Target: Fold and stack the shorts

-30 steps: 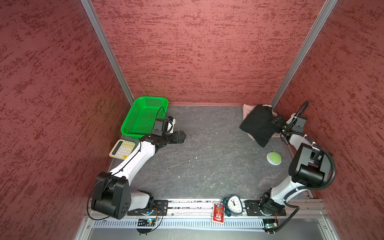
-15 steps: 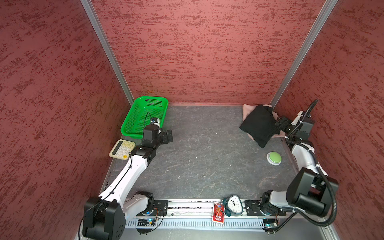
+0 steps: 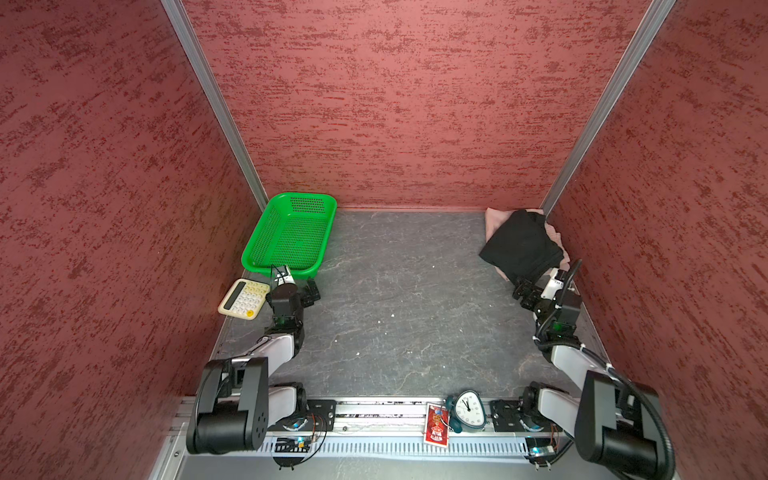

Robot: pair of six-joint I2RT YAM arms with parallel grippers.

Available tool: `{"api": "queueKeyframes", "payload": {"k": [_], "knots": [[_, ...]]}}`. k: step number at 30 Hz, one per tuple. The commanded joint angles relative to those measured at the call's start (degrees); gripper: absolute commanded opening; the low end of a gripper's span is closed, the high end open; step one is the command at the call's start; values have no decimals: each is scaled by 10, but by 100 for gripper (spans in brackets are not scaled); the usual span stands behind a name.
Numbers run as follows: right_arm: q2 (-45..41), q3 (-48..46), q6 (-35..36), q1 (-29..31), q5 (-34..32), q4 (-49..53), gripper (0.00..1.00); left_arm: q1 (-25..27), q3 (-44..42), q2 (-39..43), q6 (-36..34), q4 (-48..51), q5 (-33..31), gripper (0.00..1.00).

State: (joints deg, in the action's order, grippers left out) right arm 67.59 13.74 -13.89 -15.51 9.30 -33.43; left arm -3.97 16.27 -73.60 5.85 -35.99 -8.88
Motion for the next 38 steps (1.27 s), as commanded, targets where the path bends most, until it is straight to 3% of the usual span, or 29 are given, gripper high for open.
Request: {"api": "queueKeyframes", "payload": {"k": [1,4,6,8,10,12,14,28,38], "knots": [[40,1,23,14,17,-158,99,-5,16,-52,-24,-136,87,99],[73,-5,35,33,22,-234,99,5,18,-131,-45,-215,118,100],[81,6,59,51,6,-228,99,35,50,-143,-77,-163,105,99],[95,17,84,62,2,-233,99,19,53,-140,-61,-152,112,99],[140,9,91,70,-25,-297,99,16,53,-142,-58,-153,111,99],[224,-1,96,73,-2,-400,99,19,54,-142,-58,-153,108,99],[196,23,108,79,-18,-307,99,19,54,-142,-59,-152,106,99],[206,26,122,89,-9,-317,99,21,54,-142,-59,-152,102,100],[206,29,120,97,-40,-311,99,21,54,-142,-59,-152,103,100]]}}
